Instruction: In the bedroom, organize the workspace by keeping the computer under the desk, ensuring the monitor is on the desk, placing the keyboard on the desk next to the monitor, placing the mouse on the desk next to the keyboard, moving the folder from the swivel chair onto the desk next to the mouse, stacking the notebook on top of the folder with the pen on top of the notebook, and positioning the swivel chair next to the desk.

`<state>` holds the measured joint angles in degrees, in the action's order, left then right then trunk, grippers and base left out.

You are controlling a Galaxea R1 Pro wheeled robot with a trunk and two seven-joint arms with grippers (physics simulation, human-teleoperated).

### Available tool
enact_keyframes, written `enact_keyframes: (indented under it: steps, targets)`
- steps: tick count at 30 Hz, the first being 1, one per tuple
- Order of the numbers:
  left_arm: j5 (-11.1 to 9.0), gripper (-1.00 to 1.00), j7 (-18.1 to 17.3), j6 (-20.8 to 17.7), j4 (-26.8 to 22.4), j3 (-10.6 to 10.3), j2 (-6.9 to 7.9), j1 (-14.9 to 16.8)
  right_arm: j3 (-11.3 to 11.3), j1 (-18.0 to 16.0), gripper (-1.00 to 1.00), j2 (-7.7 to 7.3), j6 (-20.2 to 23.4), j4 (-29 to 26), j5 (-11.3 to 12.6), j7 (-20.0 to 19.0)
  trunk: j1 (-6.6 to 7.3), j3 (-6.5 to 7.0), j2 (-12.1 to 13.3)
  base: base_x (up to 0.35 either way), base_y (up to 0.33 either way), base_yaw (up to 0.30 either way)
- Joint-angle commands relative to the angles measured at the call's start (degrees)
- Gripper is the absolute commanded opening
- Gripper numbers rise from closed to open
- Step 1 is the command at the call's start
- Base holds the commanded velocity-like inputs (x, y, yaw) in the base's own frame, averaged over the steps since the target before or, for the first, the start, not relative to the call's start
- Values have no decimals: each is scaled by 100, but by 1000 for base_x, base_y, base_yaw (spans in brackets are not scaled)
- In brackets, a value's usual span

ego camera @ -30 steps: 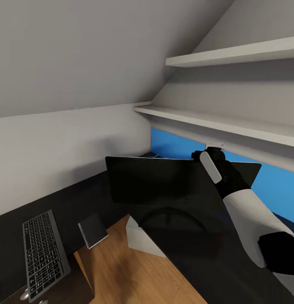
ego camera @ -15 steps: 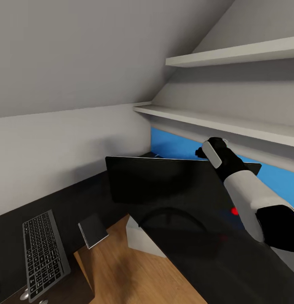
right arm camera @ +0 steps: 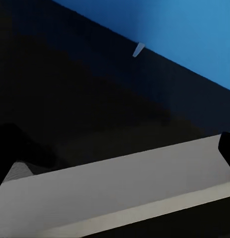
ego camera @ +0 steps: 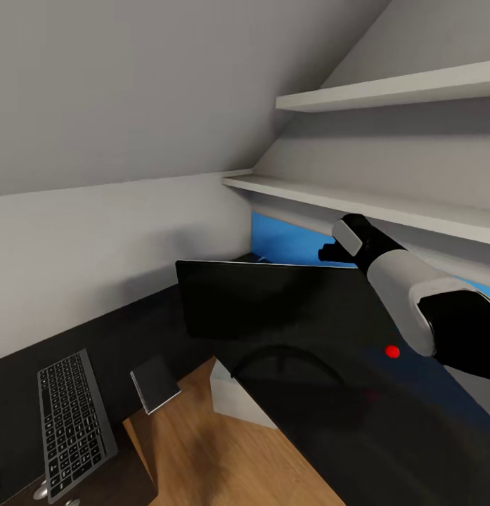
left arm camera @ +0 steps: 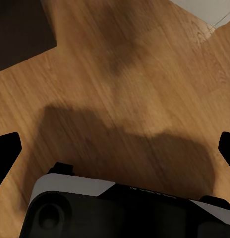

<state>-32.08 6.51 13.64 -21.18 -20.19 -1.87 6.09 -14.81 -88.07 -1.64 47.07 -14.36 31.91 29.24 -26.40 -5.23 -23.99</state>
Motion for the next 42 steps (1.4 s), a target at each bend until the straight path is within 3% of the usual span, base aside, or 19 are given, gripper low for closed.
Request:
enact_keyframes:
  steps: [1,26,34,42]
  targets:
    - [-30,100,44,25,0,-48,3,6,-39,-9,100,-1,26,-5,61,39,-3,-13,-12,0,0,0]
    - [-35,100,43,6,0,-47,11,6,-40,-17,100,6,21,11,61,30,-3,-13,-12,75,0,0]
    - [-36,100,43,7,5,-41,10,6,-8,-17,100,6,0,485,61,30,-3,-13,-12,64,0,0]
    - [-36,100,43,7,3,-38,11,6,4,-17,100,-23,-5,598,62,22,-3,-13,-12,1,0,0]
